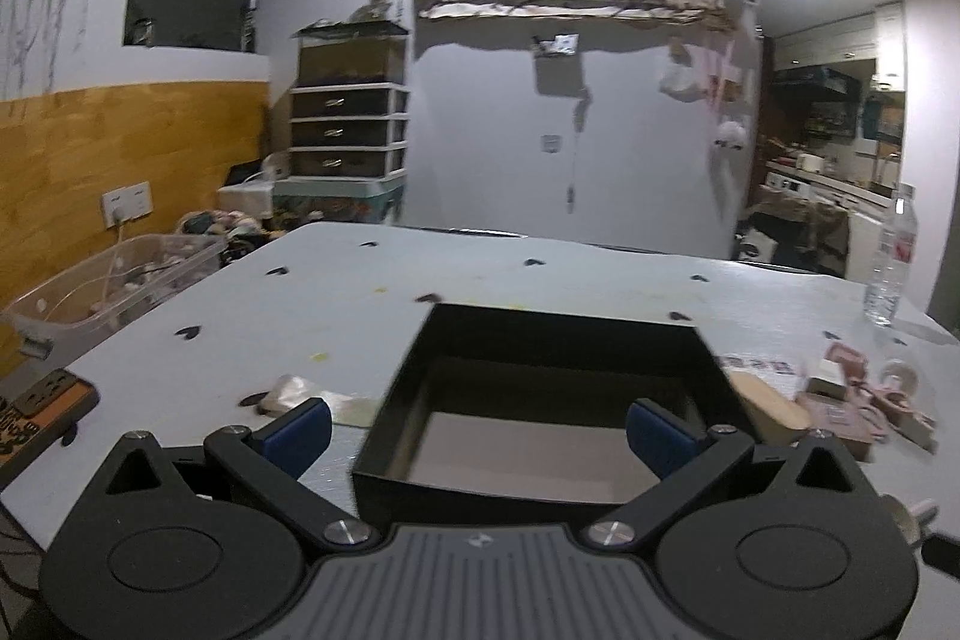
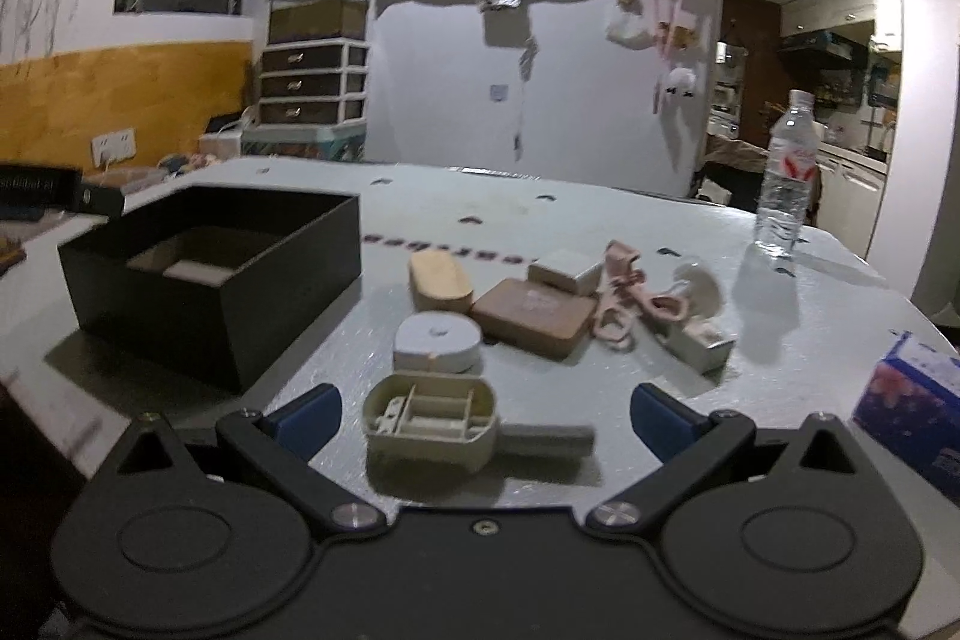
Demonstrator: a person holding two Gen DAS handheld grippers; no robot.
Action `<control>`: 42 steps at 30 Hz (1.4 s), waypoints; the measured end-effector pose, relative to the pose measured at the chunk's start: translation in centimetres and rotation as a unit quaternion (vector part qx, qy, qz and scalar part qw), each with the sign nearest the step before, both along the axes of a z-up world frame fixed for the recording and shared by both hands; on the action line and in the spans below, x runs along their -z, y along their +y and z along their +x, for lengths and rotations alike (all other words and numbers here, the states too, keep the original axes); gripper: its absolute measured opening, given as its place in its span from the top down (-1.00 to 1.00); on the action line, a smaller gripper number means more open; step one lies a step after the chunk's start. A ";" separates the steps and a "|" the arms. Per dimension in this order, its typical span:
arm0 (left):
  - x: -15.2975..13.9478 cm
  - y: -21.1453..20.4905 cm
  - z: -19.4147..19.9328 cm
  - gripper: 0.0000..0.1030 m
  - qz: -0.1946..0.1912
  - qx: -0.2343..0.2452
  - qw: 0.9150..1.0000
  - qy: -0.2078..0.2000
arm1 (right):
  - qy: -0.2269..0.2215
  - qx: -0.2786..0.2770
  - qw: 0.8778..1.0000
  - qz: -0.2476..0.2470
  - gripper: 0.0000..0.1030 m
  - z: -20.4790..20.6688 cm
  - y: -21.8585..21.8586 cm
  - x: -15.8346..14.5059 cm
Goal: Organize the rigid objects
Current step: 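Grasp the grey plastic scoop with the right gripper and lift it, then carry the grey scoop over the black box and release it inside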
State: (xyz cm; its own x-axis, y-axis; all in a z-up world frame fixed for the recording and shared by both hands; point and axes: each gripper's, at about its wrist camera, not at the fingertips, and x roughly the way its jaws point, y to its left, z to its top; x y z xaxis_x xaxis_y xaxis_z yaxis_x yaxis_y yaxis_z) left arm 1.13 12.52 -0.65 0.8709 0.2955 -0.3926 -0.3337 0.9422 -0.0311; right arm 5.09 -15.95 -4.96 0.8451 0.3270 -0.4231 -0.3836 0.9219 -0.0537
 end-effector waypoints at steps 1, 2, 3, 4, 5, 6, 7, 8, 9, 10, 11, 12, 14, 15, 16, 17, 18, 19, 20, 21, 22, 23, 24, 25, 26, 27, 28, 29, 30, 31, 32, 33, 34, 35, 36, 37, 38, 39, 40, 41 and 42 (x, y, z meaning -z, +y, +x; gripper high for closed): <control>0.1 0.3 0.0 -1.00 0.001 -0.005 1.000 0.002 | 0.002 -0.002 1.000 -0.004 -1.00 0.1 0.3 0.3; 0.3 0.7 0.1 -1.00 0.002 -0.008 1.000 0.003 | 0.006 -0.005 1.000 -0.006 -1.00 0.2 0.6 0.5; 0.4 0.9 0.1 -1.00 0.004 -0.011 1.000 0.004 | 0.010 -0.008 1.000 -0.008 -1.00 0.4 0.9 0.8; 0.6 1.2 0.2 -1.00 0.003 -0.013 1.000 0.004 | 0.012 -0.011 1.000 -0.010 -1.00 0.5 1.1 1.0; 0.7 1.5 0.3 -1.00 0.002 -0.016 1.000 0.005 | 0.013 -0.015 1.000 -0.013 -1.00 0.7 1.4 1.2; 0.8 1.8 0.4 -1.00 0.001 -0.020 1.000 0.009 | 0.013 -0.020 1.000 -0.016 -1.00 0.9 1.8 1.3; 1.0 2.1 0.5 -1.00 0.000 -0.022 1.000 0.012 | 0.013 -0.024 0.999 -0.018 -1.00 1.1 2.0 1.4; 1.1 2.2 0.8 -1.00 0.001 -0.025 1.000 0.019 | 0.013 -0.027 0.999 -0.020 -1.00 1.2 2.2 1.5; 1.3 2.3 1.0 -1.00 0.004 -0.032 0.999 0.025 | 0.013 -0.031 0.999 -0.023 -1.00 1.3 2.5 1.6; 1.4 2.4 1.1 -1.00 0.006 -0.037 0.999 0.026 | 0.011 -0.034 0.999 -0.027 -0.98 1.5 2.7 1.7; 1.5 2.6 1.2 -1.00 0.006 -0.034 0.999 0.025 | 0.011 -0.037 0.999 -0.031 -0.98 1.7 3.0 1.8; 1.6 2.8 1.4 -1.00 0.004 -0.032 0.999 0.028 | 0.011 -0.041 0.999 -0.033 -0.92 1.9 3.2 1.9; 1.8 3.1 1.7 -1.00 0.000 -0.031 0.999 0.030 | 0.013 -0.044 0.998 -0.035 -0.85 2.3 3.4 2.0; 1.9 3.2 1.9 -1.00 -0.003 -0.025 0.999 0.032 | 0.015 -0.045 0.998 -0.036 -0.83 2.6 3.5 2.1; 2.0 3.4 2.1 -0.97 -0.006 -0.020 0.999 0.034 | 0.017 -0.045 0.998 -0.037 -0.78 2.7 3.6 2.2; 2.2 3.6 2.3 -0.92 -0.008 -0.020 0.999 0.036 | 0.017 -0.043 0.998 -0.038 -0.77 2.8 3.6 2.3; 2.3 3.8 2.6 -0.86 -0.010 -0.021 0.999 0.038 | 0.016 -0.040 0.998 -0.039 -0.75 2.9 3.6 2.3; 2.5 4.0 2.9 -0.73 -0.013 -0.021 0.999 0.042 | 0.016 -0.038 0.998 -0.039 -0.72 3.0 3.6 2.3; 2.6 4.1 3.2 -0.60 -0.018 -0.020 0.999 0.044 | 0.015 -0.036 0.998 -0.039 -0.71 3.1 3.5 2.2; 2.8 4.3 3.4 -0.53 -0.025 -0.021 0.998 0.047 | 0.015 -0.033 0.999 -0.039 -0.66 3.2 3.5 2.2; 2.9 4.6 3.7 -0.40 -0.031 -0.022 0.998 0.049 | 0.015 -0.031 0.999 -0.039 -0.59 3.2 3.4 2.2; 3.0 4.8 3.9 -0.26 -0.035 -0.024 0.998 0.051 | 0.016 -0.030 0.999 -0.040 -0.55 3.3 3.4 2.3; 3.2 5.0 4.1 -0.20 -0.039 -0.027 0.997 0.053 | 0.017 -0.028 0.999 -0.040 -0.49 3.4 3.3 2.3; 3.3 5.2 4.2 -0.10 -0.042 -0.030 0.997 0.055 | 0.016 -0.028 0.999 -0.041 -0.44 3.4 3.2 2.4; 3.4 5.3 4.2 0.02 -0.044 -0.032 0.997 0.056 | 0.016 -0.030 0.999 -0.041 -0.41 3.3 3.2 2.4; 3.5 5.5 4.3 0.10 -0.047 -0.033 0.997 0.057 | 0.015 -0.033 0.998 -0.042 -0.31 3.4 3.2 2.5; 3.5 5.6 4.3 0.31 -0.048 -0.034 0.997 0.059 | 0.014 -0.034 0.998 -0.043 -0.29 3.3 3.2 2.5; 3.6 5.8 4.2 0.53 -0.051 -0.034 0.997 0.057 | 0.014 -0.035 0.998 -0.043 -0.29 3.2 3.1 2.6; 3.6 5.9 4.1 0.65 -0.054 -0.034 0.997 0.053 | 0.013 -0.036 0.998 -0.043 -0.28 3.2 3.1 2.5; 3.5 6.0 4.0 0.77 -0.057 -0.030 0.997 0.052 | 0.013 -0.036 0.998 -0.041 -0.28 3.2 3.0 2.5; 3.5 6.1 4.0 0.82 -0.059 -0.025 0.997 0.052 | 0.016 -0.036 0.999 -0.036 -0.28 3.1 2.9 2.4; 3.5 5.9 4.0 0.82 -0.056 -0.024 0.997 0.052 | 0.019 -0.038 0.999 -0.030 -0.28 3.2 2.7 2.2; 3.4 5.8 4.0 0.83 -0.054 -0.023 0.997 0.052 | 0.023 -0.039 0.999 -0.024 -0.28 3.2 2.5 2.0; 3.5 5.9 4.0 0.85 -0.055 -0.021 0.997 0.051 | 0.024 -0.040 0.999 -0.019 -0.28 3.2 2.4 1.7; 3.5 5.9 3.9 0.86 -0.057 -0.019 0.997 0.050 | 0.023 -0.040 0.999 -0.015 -0.28 3.2 2.3 1.3; 3.5 6.0 3.7 0.88 -0.060 -0.016 0.997 0.049 | 0.020 -0.042 0.999 -0.010 -0.28 3.2 2.3 0.7; 3.4 5.9 3.7 0.90 -0.061 -0.015 0.997 0.048 | 0.015 -0.046 0.999 -0.004 -0.28 3.2 2.3 0.1; 3.5 5.9 3.6 0.90 -0.061 -0.013 0.997 0.047 | 0.011 -0.051 0.999 0.001 -0.28 3.2 2.4 -0.6; 3.5 5.9 3.5 0.92 -0.062 -0.011 0.997 0.046 | 0.006 -0.057 0.998 0.006 -0.28 3.2 2.6 -1.4; 3.5 5.9 3.4 0.93 -0.063 -0.009 0.997 0.045 | 0.001 -0.066 0.998 0.013 -0.28 3.4 2.8 -2.3; 3.5 5.9 3.3 0.93 -0.064 -0.006 0.997 0.044 | -0.002 -0.074 0.997 0.021 -0.28 3.6 3.1 -3.0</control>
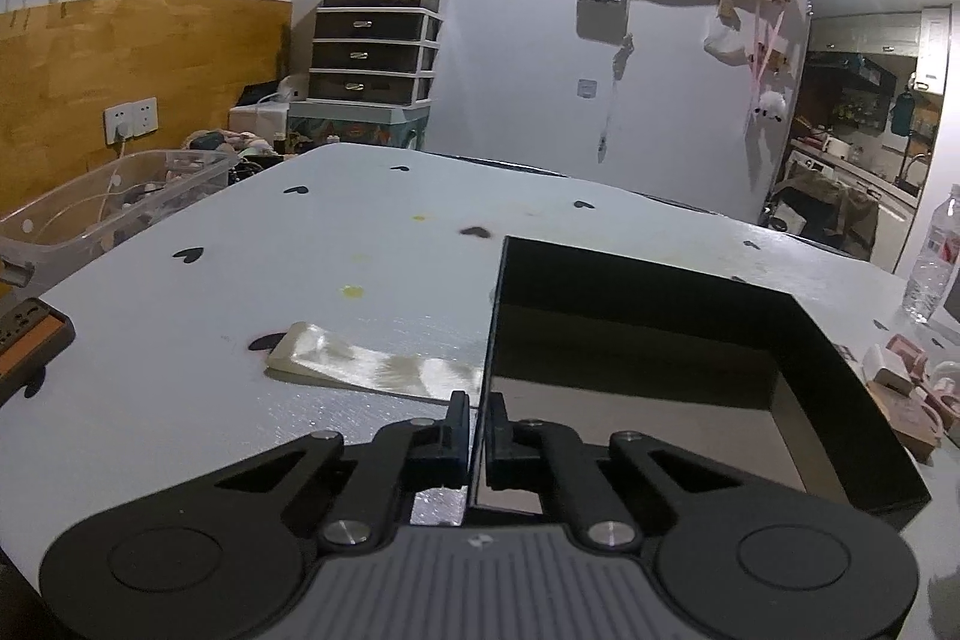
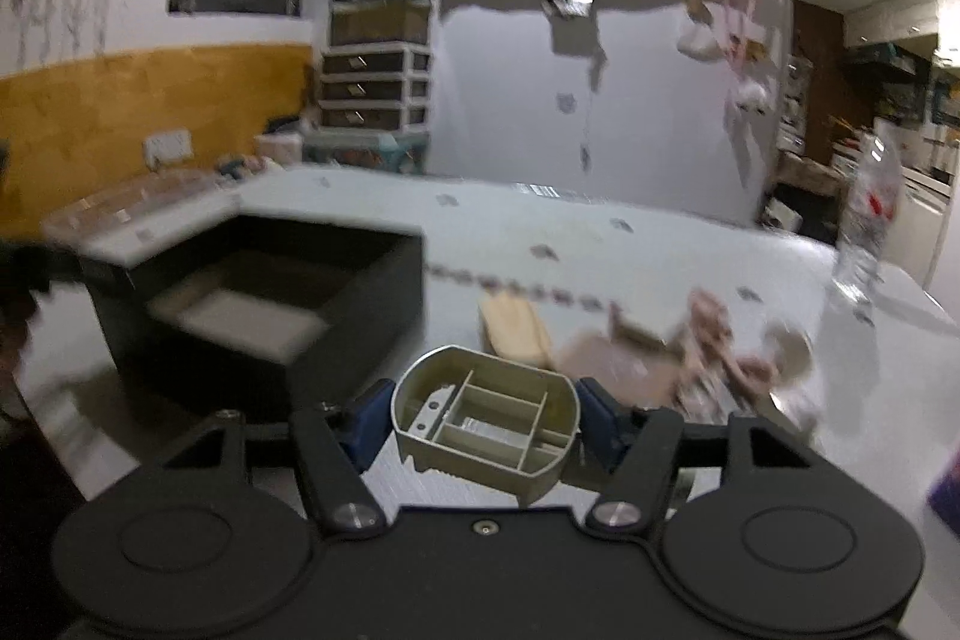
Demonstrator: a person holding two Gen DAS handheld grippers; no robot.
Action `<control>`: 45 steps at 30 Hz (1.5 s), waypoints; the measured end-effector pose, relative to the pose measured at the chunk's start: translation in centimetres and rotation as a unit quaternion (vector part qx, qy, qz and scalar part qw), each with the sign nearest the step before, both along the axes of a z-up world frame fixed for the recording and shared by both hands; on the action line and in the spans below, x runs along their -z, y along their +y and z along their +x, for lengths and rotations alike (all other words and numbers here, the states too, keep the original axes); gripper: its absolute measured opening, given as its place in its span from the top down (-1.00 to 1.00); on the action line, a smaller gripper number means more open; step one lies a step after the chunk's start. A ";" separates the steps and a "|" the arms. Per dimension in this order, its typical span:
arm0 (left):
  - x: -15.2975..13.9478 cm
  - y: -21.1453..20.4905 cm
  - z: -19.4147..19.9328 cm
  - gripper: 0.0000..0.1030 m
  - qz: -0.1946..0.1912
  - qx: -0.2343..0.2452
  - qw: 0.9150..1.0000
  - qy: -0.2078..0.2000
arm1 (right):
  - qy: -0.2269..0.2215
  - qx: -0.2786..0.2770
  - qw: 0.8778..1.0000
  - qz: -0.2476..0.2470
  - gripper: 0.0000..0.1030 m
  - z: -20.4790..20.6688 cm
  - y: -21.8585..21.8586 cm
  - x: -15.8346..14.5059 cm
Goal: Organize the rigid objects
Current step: 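Carry the grey scoop over the black box and release it inside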
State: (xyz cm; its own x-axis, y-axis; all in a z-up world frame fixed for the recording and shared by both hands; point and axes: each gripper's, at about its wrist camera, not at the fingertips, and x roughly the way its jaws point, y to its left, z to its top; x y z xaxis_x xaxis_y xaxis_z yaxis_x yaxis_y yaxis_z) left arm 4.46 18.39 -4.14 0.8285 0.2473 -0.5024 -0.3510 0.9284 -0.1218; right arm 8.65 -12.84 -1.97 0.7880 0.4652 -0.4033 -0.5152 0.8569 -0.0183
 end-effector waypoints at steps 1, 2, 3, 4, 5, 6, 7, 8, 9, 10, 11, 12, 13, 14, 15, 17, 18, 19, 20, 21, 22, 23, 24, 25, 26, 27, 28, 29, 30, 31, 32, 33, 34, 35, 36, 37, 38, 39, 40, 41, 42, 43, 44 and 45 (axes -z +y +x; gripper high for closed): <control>0.0 0.0 -0.1 0.93 -0.001 0.002 1.000 -0.001 | -0.002 -0.007 1.000 0.006 -0.28 0.3 0.4 -0.7; 0.0 -0.1 -0.1 0.93 0.000 0.002 1.000 -0.002 | -0.003 -0.015 1.000 0.011 -0.28 0.6 0.9 -1.4; 0.1 -0.2 -0.2 0.93 0.000 0.003 1.000 -0.002 | -0.003 -0.023 1.000 0.014 -0.28 0.9 1.6 -2.0; 0.0 -0.2 -0.2 0.93 0.000 0.004 1.000 -0.002 | -0.003 -0.033 0.999 0.014 -0.28 1.3 2.4 -2.7; 0.0 -0.3 -0.3 0.93 0.000 0.005 1.000 -0.003 | -0.008 -0.047 0.999 0.011 -0.28 1.6 3.3 -3.3; 0.0 -0.3 -0.3 0.93 -0.002 0.007 1.000 -0.004 | -0.013 -0.060 0.998 0.008 -0.28 1.9 4.3 -3.9; 0.0 -0.3 -0.4 0.93 -0.003 0.009 1.000 -0.005 | -0.015 -0.069 0.997 0.006 -0.28 2.3 5.3 -4.3; 0.0 -0.3 -0.4 0.93 -0.004 0.012 1.000 -0.006 | -0.013 -0.079 0.997 0.006 -0.28 2.7 6.3 -4.8; 0.0 -0.2 -0.5 0.93 -0.005 0.016 1.000 -0.006 | -0.007 -0.089 0.996 0.007 -0.28 3.3 7.4 -5.2; 0.0 -0.2 -0.6 0.93 -0.006 0.020 1.000 -0.007 | 0.002 -0.097 0.995 0.011 -0.28 3.6 8.4 -5.5; 0.0 -0.2 -0.7 0.92 -0.007 0.024 1.000 -0.008 | 0.017 -0.108 0.994 0.016 -0.28 4.3 9.5 -5.7; 0.0 -0.3 -0.7 0.92 -0.007 0.027 1.000 -0.008 | 0.034 -0.117 0.992 0.022 -0.28 4.7 10.4 -5.8; 0.1 -0.3 -0.7 0.92 -0.006 0.031 0.999 -0.008 | 0.055 -0.123 0.991 0.027 -0.28 5.3 11.5 -5.7; 0.1 -0.3 -0.7 0.92 -0.005 0.034 0.999 -0.008 | 0.077 -0.125 0.989 0.030 -0.28 5.8 12.4 -5.6; 0.0 -0.3 -0.8 0.92 -0.006 0.038 0.999 -0.008 | 0.099 -0.125 0.987 0.033 -0.28 6.4 13.4 -5.2; 0.1 -0.4 -0.9 0.92 -0.007 0.042 0.999 -0.009 | 0.139 -0.113 0.983 0.030 -0.28 7.8 15.1 -4.3; 0.1 -0.4 -0.9 0.92 -0.007 0.044 0.999 -0.009 | 0.158 -0.106 0.981 0.030 -0.27 8.4 15.9 -3.7; 0.1 -0.3 -0.9 0.92 -0.007 0.046 0.999 -0.010 | 0.177 -0.100 0.979 0.032 -0.27 9.0 16.6 -3.2; 0.1 -0.2 -0.9 0.92 -0.008 0.047 0.999 -0.010 | 0.196 -0.093 0.976 0.034 -0.27 9.6 17.2 -2.5; 0.1 -0.2 -1.0 0.92 -0.008 0.048 0.999 -0.010 | 0.211 -0.087 0.973 0.037 -0.27 10.1 17.9 -2.0; 0.1 -0.1 -1.0 0.92 -0.008 0.049 0.999 -0.011 | 0.220 -0.079 0.972 0.036 -0.28 10.4 18.5 -1.4; 0.1 -0.1 -1.0 0.92 -0.008 0.050 0.999 -0.010 | 0.222 -0.068 0.972 0.032 -0.28 10.7 19.1 -1.0; 0.1 -0.1 -0.9 0.92 -0.008 0.050 0.999 -0.010 | 0.222 -0.060 0.973 0.029 -0.28 11.0 19.5 -0.8; 0.1 0.0 -0.9 0.92 -0.007 0.051 0.999 -0.009 | 0.222 -0.052 0.973 0.026 -0.28 11.3 19.9 -0.6; 0.0 0.1 -0.9 0.92 -0.006 0.052 0.999 -0.009 | 0.224 -0.044 0.973 0.025 -0.28 11.6 20.3 -0.4; 0.0 0.2 -0.8 0.92 -0.006 0.052 0.999 -0.008 | 0.225 -0.040 0.973 0.024 -0.28 11.9 20.6 -0.2; 0.0 0.2 -0.8 0.92 -0.005 0.053 0.999 -0.008 | 0.226 -0.038 0.973 0.022 -0.28 12.1 21.0 -0.1; 0.0 0.2 -0.8 0.92 -0.005 0.054 0.999 -0.007 | 0.226 -0.037 0.973 0.021 -0.28 12.3 21.1 0.1; 0.0 0.2 -0.8 0.92 -0.005 0.054 0.999 -0.007 | 0.226 -0.037 0.973 0.022 -0.28 12.4 21.3 0.2; 0.0 0.2 -0.8 0.92 -0.005 0.054 0.998 -0.007 | 0.226 -0.038 0.973 0.022 -0.28 12.5 21.4 0.4; 0.0 0.2 -0.8 0.92 -0.005 0.054 0.998 -0.007 | 0.228 -0.042 0.973 0.020 -0.29 12.7 21.4 0.3; 0.0 0.2 -0.8 0.92 -0.005 0.054 0.999 -0.007 | 0.229 -0.045 0.972 0.021 -0.29 12.8 21.4 0.4; 0.0 0.2 -0.8 0.92 -0.005 0.054 0.999 -0.007 | 0.231 -0.049 0.971 0.026 -0.32 12.9 21.4 0.3; 0.0 0.2 -0.8 0.92 -0.005 0.054 0.999 -0.007 | 0.234 -0.057 0.970 0.032 -0.46 13.0 21.4 0.3; 0.1 0.2 -0.8 0.92 -0.005 0.054 0.999 -0.007 | 0.236 -0.061 0.969 0.035 -0.53 12.9 21.3 0.1; 0.1 0.2 -0.8 0.92 -0.004 0.053 0.999 -0.006 | 0.233 -0.064 0.970 0.037 -0.59 12.7 21.2 -0.1; 0.1 0.2 -0.8 0.92 -0.005 0.053 0.999 -0.006 | 0.227 -0.066 0.971 0.036 -0.59 12.5 21.1 -0.3; 0.1 0.2 -0.8 0.92 -0.004 0.053 0.999 -0.006 | 0.221 -0.067 0.972 0.034 -0.59 12.2 20.9 -0.6; 0.1 0.2 -0.7 0.92 -0.004 0.053 0.999 -0.005 | 0.217 -0.068 0.973 0.032 -0.59 12.0 20.7 -0.8; 0.1 0.2 -0.7 0.92 -0.003 0.053 0.999 -0.004 | 0.216 -0.068 0.973 0.032 -0.59 11.9 20.5 -1.0; 0.1 0.0 -0.6 0.92 -0.003 0.053 0.999 -0.004 | 0.215 -0.069 0.974 0.034 -0.59 11.7 20.2 -1.3; 0.1 0.0 -0.6 0.92 -0.003 0.052 0.999 -0.003 | 0.214 -0.070 0.974 0.037 -0.59 11.6 19.7 -1.6; 0.1 0.0 -0.6 0.93 -0.003 0.052 0.999 -0.003 | 0.212 -0.070 0.974 0.039 -0.60 11.5 19.4 -1.8; 0.1 0.0 -0.5 0.93 -0.003 0.052 0.999 -0.002 | 0.209 -0.071 0.974 0.041 -0.62 11.3 18.9 -2.1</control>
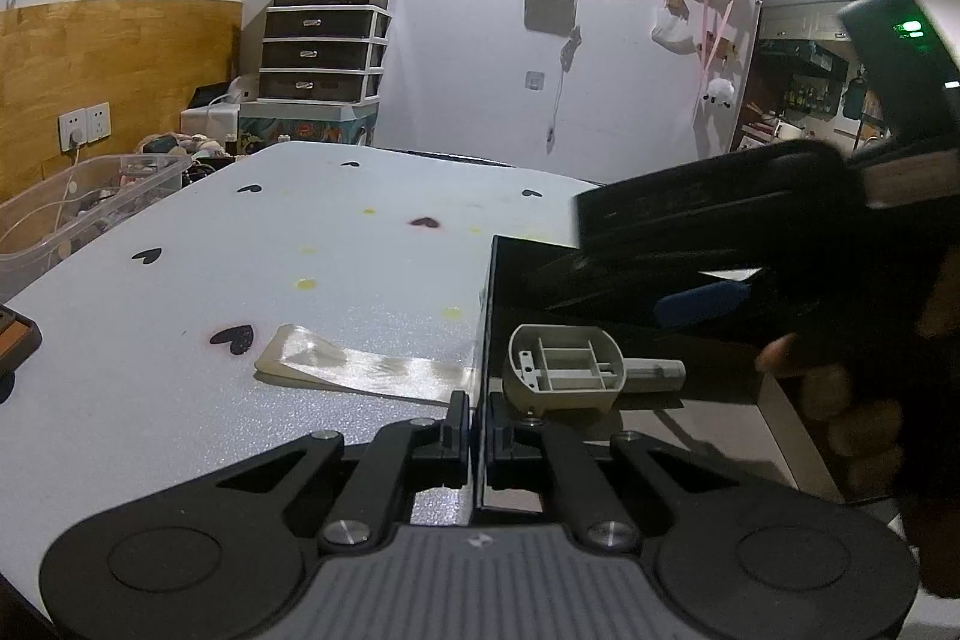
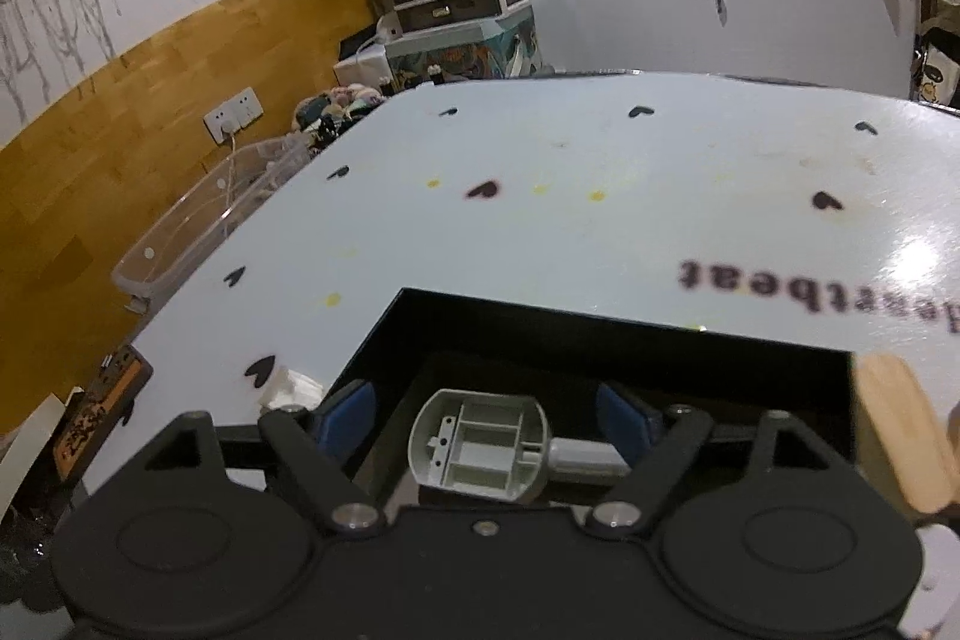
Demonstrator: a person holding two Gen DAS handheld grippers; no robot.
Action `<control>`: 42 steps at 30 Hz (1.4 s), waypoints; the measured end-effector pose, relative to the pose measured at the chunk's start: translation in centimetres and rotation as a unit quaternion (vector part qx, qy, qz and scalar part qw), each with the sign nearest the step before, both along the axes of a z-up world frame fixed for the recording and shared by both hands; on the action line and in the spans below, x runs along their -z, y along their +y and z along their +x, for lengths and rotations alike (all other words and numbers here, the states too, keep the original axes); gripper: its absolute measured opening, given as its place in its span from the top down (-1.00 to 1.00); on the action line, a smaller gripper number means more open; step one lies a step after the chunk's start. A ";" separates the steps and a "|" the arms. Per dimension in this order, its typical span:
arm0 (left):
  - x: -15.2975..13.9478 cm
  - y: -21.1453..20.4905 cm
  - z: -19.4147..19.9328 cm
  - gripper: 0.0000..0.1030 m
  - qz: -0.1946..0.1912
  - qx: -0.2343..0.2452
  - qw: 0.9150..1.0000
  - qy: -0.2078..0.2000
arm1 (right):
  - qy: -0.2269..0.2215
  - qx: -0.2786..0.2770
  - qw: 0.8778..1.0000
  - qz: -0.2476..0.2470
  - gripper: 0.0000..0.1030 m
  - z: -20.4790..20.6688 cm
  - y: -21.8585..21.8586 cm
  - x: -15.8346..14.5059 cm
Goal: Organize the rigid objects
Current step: 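Carry the grey scoop over the black box and release it inside, then move the right gripper to the white tape measure and grasp it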
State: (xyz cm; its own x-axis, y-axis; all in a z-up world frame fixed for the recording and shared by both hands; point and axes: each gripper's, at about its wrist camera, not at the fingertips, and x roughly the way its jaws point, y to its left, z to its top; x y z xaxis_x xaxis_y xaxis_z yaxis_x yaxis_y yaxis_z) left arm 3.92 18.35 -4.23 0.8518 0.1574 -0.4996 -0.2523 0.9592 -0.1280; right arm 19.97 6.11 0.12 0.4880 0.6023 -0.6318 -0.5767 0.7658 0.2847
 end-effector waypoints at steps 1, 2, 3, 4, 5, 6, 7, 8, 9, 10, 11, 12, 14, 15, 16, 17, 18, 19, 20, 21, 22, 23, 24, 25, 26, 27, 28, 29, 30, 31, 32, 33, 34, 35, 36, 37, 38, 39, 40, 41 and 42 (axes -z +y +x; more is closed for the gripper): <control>0.0 0.0 0.0 0.93 0.000 0.000 1.000 0.001 | -0.003 -0.001 1.000 0.002 -0.65 -0.1 -0.4 -0.3; 0.0 0.0 0.0 0.93 0.001 0.000 1.000 0.001 | -0.004 -0.002 1.000 0.004 -0.68 -0.3 -0.8 -0.5; 0.0 -0.1 0.0 0.93 0.001 -0.001 1.000 0.001 | -0.006 -0.002 1.000 0.003 -0.68 -0.5 -1.3 -0.8; 0.0 -0.1 0.0 0.93 0.002 -0.001 1.000 0.002 | -0.009 -0.003 1.000 0.002 -0.70 -0.7 -1.7 -1.0; 0.0 -0.2 0.1 0.93 0.002 -0.001 1.000 0.002 | -0.014 -0.004 1.000 0.002 -0.71 -0.9 -2.1 -1.2; 0.0 -0.2 0.0 0.93 0.002 -0.001 1.000 0.003 | -0.019 -0.006 1.000 0.002 -0.73 -1.2 -2.5 -1.4; 0.0 -0.2 0.1 0.93 0.002 -0.001 1.000 0.003 | -0.023 -0.009 1.000 0.005 -0.74 -1.6 -3.0 -1.7; 0.0 -0.2 0.0 0.93 0.002 -0.002 1.000 0.003 | -0.026 -0.012 1.000 0.007 -0.75 -1.8 -3.5 -1.8; 0.0 -0.2 0.0 0.93 0.002 -0.002 1.000 0.003 | -0.030 -0.014 0.999 0.009 -0.76 -2.2 -3.9 -2.0; 0.0 -0.2 0.0 0.93 0.002 -0.002 1.000 0.003 | -0.034 -0.016 0.999 0.012 -0.78 -2.5 -4.5 -2.3; 0.0 -0.2 0.0 0.93 0.002 -0.003 1.000 0.003 | -0.039 -0.017 0.999 0.014 -0.78 -2.9 -5.0 -2.5; 0.0 -0.2 0.0 0.93 0.002 -0.003 1.000 0.003 | -0.044 -0.018 0.999 0.017 -0.81 -3.2 -5.5 -2.6; 0.0 -0.2 0.0 0.93 0.003 -0.003 1.000 0.004 | -0.053 -0.020 0.998 0.023 -0.87 -3.8 -6.5 -3.0; 0.0 -0.3 0.1 0.93 0.003 -0.004 1.000 0.004 | -0.058 -0.020 0.998 0.025 -0.88 -4.1 -7.1 -3.1; -0.1 -0.3 0.1 0.93 0.004 -0.004 1.000 0.005 | -0.066 -0.019 0.997 0.028 -0.90 -4.5 -7.8 -3.3; -0.1 -0.3 0.1 0.93 0.005 -0.005 1.000 0.005 | -0.072 -0.017 0.997 0.029 -0.92 -4.8 -8.4 -3.4; 0.0 -0.3 0.0 0.93 0.005 -0.005 1.000 0.005 | -0.080 -0.016 0.996 0.030 -0.93 -5.1 -9.0 -3.5; 0.0 -0.3 0.0 0.94 0.004 -0.005 1.000 0.005 | -0.088 -0.014 0.996 0.030 -0.94 -5.4 -9.7 -3.5; 0.0 -0.4 0.0 0.93 0.005 -0.005 1.000 0.005 | -0.094 -0.011 0.995 0.031 -0.95 -5.8 -10.3 -3.6; -0.1 -0.3 0.0 0.93 0.004 -0.005 1.000 0.005 | -0.100 -0.008 0.994 0.031 -0.96 -6.0 -10.9 -3.6; -0.1 -0.4 0.0 0.93 0.003 -0.005 1.000 0.005 | -0.105 -0.005 0.994 0.031 -0.96 -6.3 -11.5 -3.5; -0.1 -0.4 0.1 0.93 0.004 -0.005 1.000 0.005 | -0.109 -0.001 0.994 0.031 -0.96 -6.6 -12.2 -3.4; -0.1 -0.5 0.0 0.93 0.004 -0.006 1.000 0.005 | -0.112 0.002 0.993 0.031 -0.97 -6.8 -12.9 -3.2; -0.1 -0.5 0.0 0.93 0.004 -0.006 1.000 0.005 | -0.116 0.006 0.993 0.030 -0.97 -7.1 -13.6 -3.1; -0.1 -0.4 0.0 0.93 0.004 -0.005 1.000 0.005 | -0.121 0.010 0.992 0.028 -0.97 -7.3 -14.2 -2.9; -0.1 -0.4 0.0 0.93 0.004 -0.006 1.000 0.005 | -0.126 0.016 0.992 0.025 -0.97 -7.6 -14.9 -2.8; -0.1 -0.4 0.0 0.93 0.004 -0.005 1.000 0.005 | -0.131 0.020 0.991 0.021 -0.97 -7.8 -15.5 -2.5; -0.1 -0.4 0.0 0.93 0.004 -0.005 1.000 0.005 | -0.134 0.024 0.991 0.017 -0.97 -8.0 -16.0 -2.3; -0.1 -0.4 0.0 0.93 0.004 -0.005 1.000 0.004 | -0.136 0.029 0.990 0.014 -0.97 -8.2 -16.6 -2.0; -0.1 -0.4 0.0 0.93 0.004 -0.005 1.000 0.005 | -0.137 0.033 0.990 0.010 -0.97 -8.3 -17.2 -1.7; -0.1 -0.4 0.0 0.93 0.004 -0.005 1.000 0.005 | -0.137 0.039 0.990 0.008 -0.97 -8.4 -17.8 -1.3; -0.1 -0.4 0.0 0.93 0.004 -0.005 1.000 0.004 | -0.136 0.045 0.990 0.007 -0.97 -8.5 -18.3 -1.0; -0.1 -0.4 0.0 0.93 0.003 -0.006 1.000 0.004 | -0.135 0.052 0.989 0.006 -0.97 -8.7 -18.8 -0.6; -0.1 -0.4 0.0 0.93 0.003 -0.007 1.000 0.004 | -0.134 0.057 0.989 0.006 -0.97 -8.8 -19.3 -0.2; -0.2 -0.5 0.0 0.93 0.004 -0.007 1.000 0.004 | -0.134 0.060 0.989 0.005 -0.97 -8.9 -19.7 0.2; -0.2 -0.5 0.0 0.93 0.004 -0.008 1.000 0.004 | -0.132 0.064 0.989 0.004 -0.97 -8.9 -20.0 0.5; -0.2 -0.5 0.0 0.93 0.004 -0.008 1.000 0.004 | -0.130 0.069 0.989 0.003 -0.97 -9.0 -20.4 0.9; -0.2 -0.5 0.0 0.93 0.004 -0.008 1.000 0.004 | -0.125 0.075 0.989 0.003 -0.97 -9.0 -20.7 1.4; -0.2 -0.5 0.0 0.93 0.004 -0.008 1.000 0.004 | -0.121 0.082 0.989 0.002 -0.97 -8.9 -21.0 1.8; -0.2 -0.5 0.0 0.93 0.004 -0.008 1.000 0.004 | -0.118 0.088 0.989 0.002 -0.97 -8.8 -21.2 2.2; -0.2 -0.5 0.0 0.93 0.004 -0.008 1.000 0.004 | -0.116 0.093 0.989 0.000 -0.97 -8.9 -21.3 2.7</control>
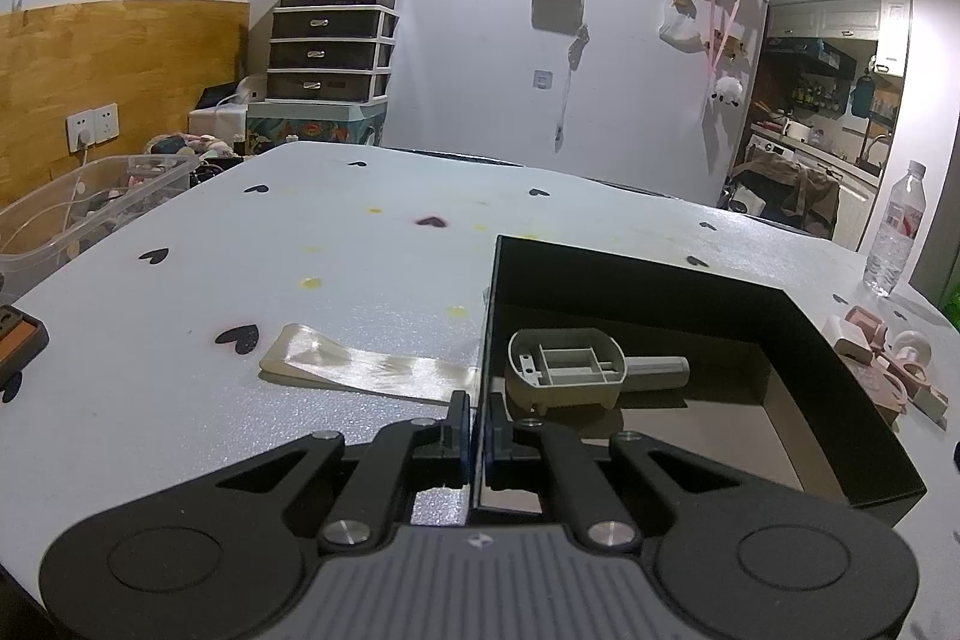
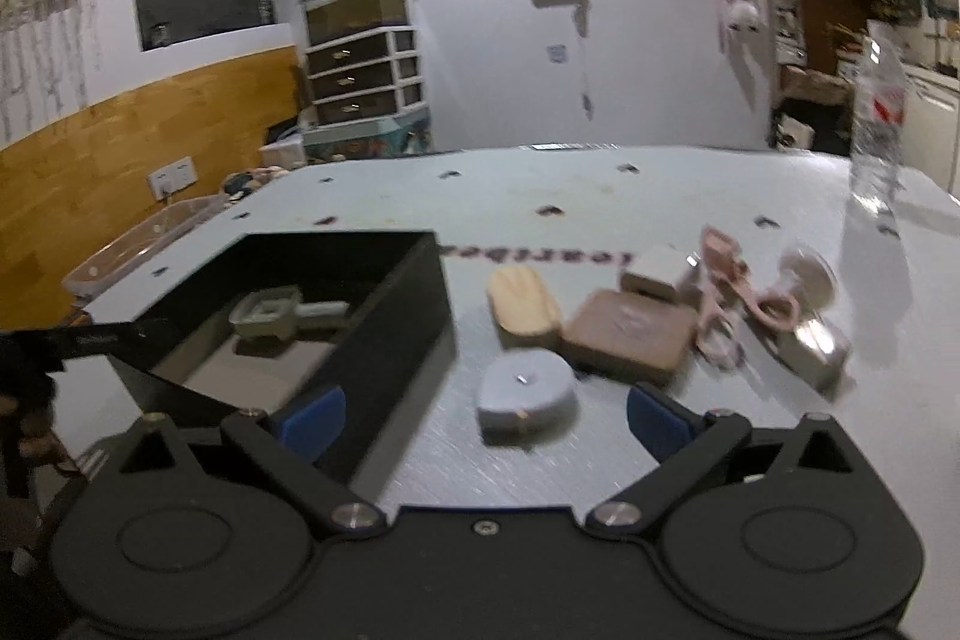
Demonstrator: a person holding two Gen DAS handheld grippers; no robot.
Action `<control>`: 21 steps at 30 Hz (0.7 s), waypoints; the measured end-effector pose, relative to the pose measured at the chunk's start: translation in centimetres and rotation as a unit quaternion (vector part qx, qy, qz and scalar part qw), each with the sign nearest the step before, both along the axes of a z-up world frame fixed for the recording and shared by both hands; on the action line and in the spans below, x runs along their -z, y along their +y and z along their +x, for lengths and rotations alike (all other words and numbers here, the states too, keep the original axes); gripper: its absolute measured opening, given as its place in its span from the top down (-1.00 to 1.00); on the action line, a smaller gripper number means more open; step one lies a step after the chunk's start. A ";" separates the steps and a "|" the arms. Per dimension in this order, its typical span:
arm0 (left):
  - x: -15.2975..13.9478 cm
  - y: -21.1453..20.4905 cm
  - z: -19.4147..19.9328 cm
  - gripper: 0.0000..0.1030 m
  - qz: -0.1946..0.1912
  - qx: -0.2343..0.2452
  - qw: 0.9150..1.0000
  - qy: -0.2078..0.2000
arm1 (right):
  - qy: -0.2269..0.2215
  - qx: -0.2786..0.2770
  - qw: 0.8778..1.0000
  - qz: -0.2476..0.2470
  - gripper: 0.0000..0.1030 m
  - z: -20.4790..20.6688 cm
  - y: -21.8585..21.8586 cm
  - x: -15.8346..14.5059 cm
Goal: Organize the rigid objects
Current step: 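Move the right gripper to the white tape measure and grasp it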
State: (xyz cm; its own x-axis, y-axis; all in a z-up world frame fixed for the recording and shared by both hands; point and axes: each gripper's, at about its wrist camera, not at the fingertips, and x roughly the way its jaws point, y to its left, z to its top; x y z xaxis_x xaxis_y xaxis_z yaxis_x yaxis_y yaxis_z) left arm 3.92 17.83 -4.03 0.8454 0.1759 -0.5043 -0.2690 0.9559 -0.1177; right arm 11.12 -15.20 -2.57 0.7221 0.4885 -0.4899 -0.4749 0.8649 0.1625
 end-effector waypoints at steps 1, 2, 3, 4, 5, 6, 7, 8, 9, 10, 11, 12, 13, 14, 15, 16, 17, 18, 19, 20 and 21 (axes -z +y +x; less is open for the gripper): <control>0.0 0.0 0.0 0.93 0.000 0.000 1.000 0.000 | 0.003 0.007 1.000 -0.002 -0.97 0.2 -0.1 0.5; 0.0 0.0 0.0 0.93 0.000 0.000 1.000 0.000 | 0.004 0.015 1.000 -0.006 -0.97 0.4 -0.2 0.9; 0.0 0.0 0.0 0.93 0.000 -0.001 1.000 0.000 | 0.005 0.023 1.000 -0.011 -0.97 0.7 -0.2 1.3; 0.0 0.0 -0.1 0.93 0.000 -0.001 1.000 0.000 | 0.005 0.029 0.999 -0.016 -0.96 0.9 -0.2 1.7; 0.0 0.0 -0.1 0.93 0.001 -0.002 1.000 0.000 | 0.004 0.033 0.999 -0.021 -0.94 1.2 -0.1 2.0; -0.1 0.0 -0.1 0.93 0.001 -0.003 1.000 0.000 | 0.002 0.034 0.999 -0.024 -0.94 1.5 0.1 2.3; 0.0 -0.1 -0.1 0.93 0.002 -0.004 1.000 0.000 | 0.003 0.035 0.999 -0.025 -0.94 1.9 0.2 2.5; 0.0 -0.1 -0.1 0.93 0.002 -0.004 1.000 0.000 | 0.006 0.035 0.999 -0.023 -0.92 2.3 0.4 2.7; -0.1 -0.1 -0.1 0.93 0.002 -0.004 1.000 0.000 | 0.010 0.032 0.999 -0.021 -0.91 2.6 0.6 2.8; 0.0 -0.1 -0.1 0.93 0.002 -0.004 1.000 0.000 | 0.012 0.029 0.999 -0.019 -0.88 2.9 0.9 2.8; 0.0 -0.1 0.0 0.93 0.002 -0.004 1.000 0.000 | 0.015 0.026 0.999 -0.018 -0.84 3.3 1.3 2.8; 0.0 -0.2 0.0 0.93 0.003 -0.005 1.000 0.000 | 0.016 0.027 0.999 -0.019 -0.80 3.7 1.6 2.8; 0.0 -0.2 0.0 0.93 0.002 -0.005 1.000 0.000 | 0.018 0.029 0.999 -0.021 -0.72 4.1 2.0 2.9; 0.0 -0.2 0.0 0.93 0.003 -0.005 1.000 0.000 | 0.020 0.030 0.999 -0.023 -0.64 4.5 2.4 2.9; 0.0 -0.2 0.0 0.93 0.003 -0.005 1.000 0.000 | 0.022 0.030 0.999 -0.026 -0.61 4.9 2.8 2.9; 0.0 -0.2 0.0 0.93 0.003 -0.005 1.000 0.000 | 0.024 0.030 0.999 -0.030 -0.59 5.2 3.1 2.9; 0.0 -0.2 0.0 0.93 0.003 -0.005 1.000 0.000 | 0.026 0.031 0.999 -0.035 -0.57 5.4 3.5 3.0; 0.0 -0.2 0.0 0.93 0.003 -0.005 1.000 0.000 | 0.028 0.034 0.998 -0.040 -0.57 5.7 3.7 3.1; 0.0 -0.2 0.0 0.93 0.003 -0.005 1.000 0.000 | 0.030 0.038 0.998 -0.044 -0.56 6.0 4.0 3.1; 0.0 -0.2 0.0 0.93 0.003 -0.005 1.000 0.000 | 0.032 0.040 0.998 -0.046 -0.54 6.2 4.1 3.2; 0.0 -0.2 0.0 0.93 0.003 -0.005 1.000 0.000 | 0.034 0.041 0.998 -0.046 -0.52 6.3 4.2 3.3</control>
